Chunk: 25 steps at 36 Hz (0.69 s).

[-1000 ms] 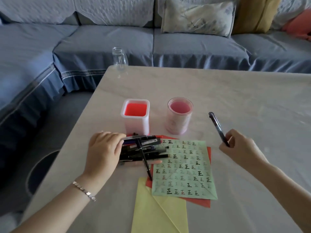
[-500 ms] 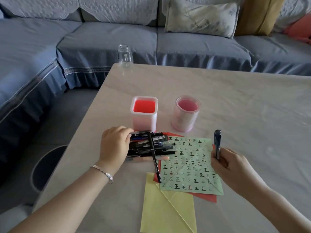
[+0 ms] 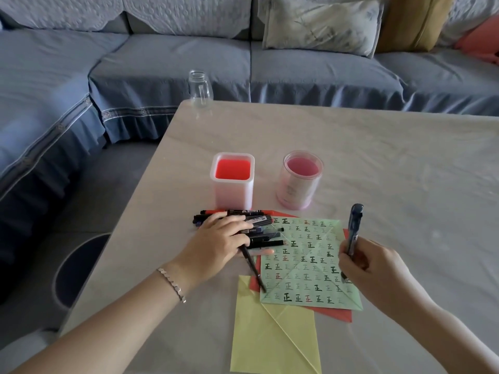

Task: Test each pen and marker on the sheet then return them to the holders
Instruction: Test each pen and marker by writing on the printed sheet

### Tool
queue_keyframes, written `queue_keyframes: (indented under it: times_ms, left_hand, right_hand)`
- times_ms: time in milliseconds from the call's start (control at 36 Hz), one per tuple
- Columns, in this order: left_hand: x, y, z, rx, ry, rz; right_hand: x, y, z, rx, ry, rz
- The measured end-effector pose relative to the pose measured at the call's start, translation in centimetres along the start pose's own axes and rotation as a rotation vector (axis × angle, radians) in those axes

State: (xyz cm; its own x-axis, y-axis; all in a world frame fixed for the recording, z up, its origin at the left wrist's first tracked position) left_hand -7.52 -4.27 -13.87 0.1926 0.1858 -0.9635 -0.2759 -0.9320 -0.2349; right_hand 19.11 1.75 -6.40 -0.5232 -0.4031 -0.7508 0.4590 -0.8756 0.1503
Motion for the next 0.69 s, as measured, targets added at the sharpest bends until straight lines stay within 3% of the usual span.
queue_keyframes:
  times_ms: [139, 333, 444, 583, 694]
  left_hand:
    - [-0.7, 1.1, -1.5, -0.18, -0.045, -0.279]
    - [1.3, 2.4, -2.2, -0.377, -0.172, -0.249]
    - [1.7, 2.5, -2.3, -0.439, -0.148, -0.292]
    - [1.3, 1.9, -3.1, -0.483, -0.059, -0.32]
    - [1.0, 1.1, -4.9, -0.393, -0.029, -0.287]
  right_hand:
    - [0.2, 0.4, 1.0, 0.03, -0.153, -0.007]
    - [1.2, 0.2, 1.6, -0.033, -0.33, -0.046]
    - [1.0, -0.2, 1.9, -0.052, -0.723, -0.018]
    - [0.8, -0.3, 2.7, 0.078, -1.181, 0.166]
    - [0.4, -0.3, 3.0, 0.152, -1.42, 0.29]
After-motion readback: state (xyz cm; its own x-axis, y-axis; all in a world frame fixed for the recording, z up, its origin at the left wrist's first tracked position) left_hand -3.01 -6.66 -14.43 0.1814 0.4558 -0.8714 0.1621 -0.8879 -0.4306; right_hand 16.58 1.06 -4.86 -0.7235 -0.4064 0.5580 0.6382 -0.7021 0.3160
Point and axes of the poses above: each hand's wrist, its own y-axis away from the middle knuckle, its own x-axis out of the palm, z = x × y, the point moved 1 cm from there along -y, towards the middle knuckle, and after that the axes turned 8 degrees about z, right-handed, at the moved point
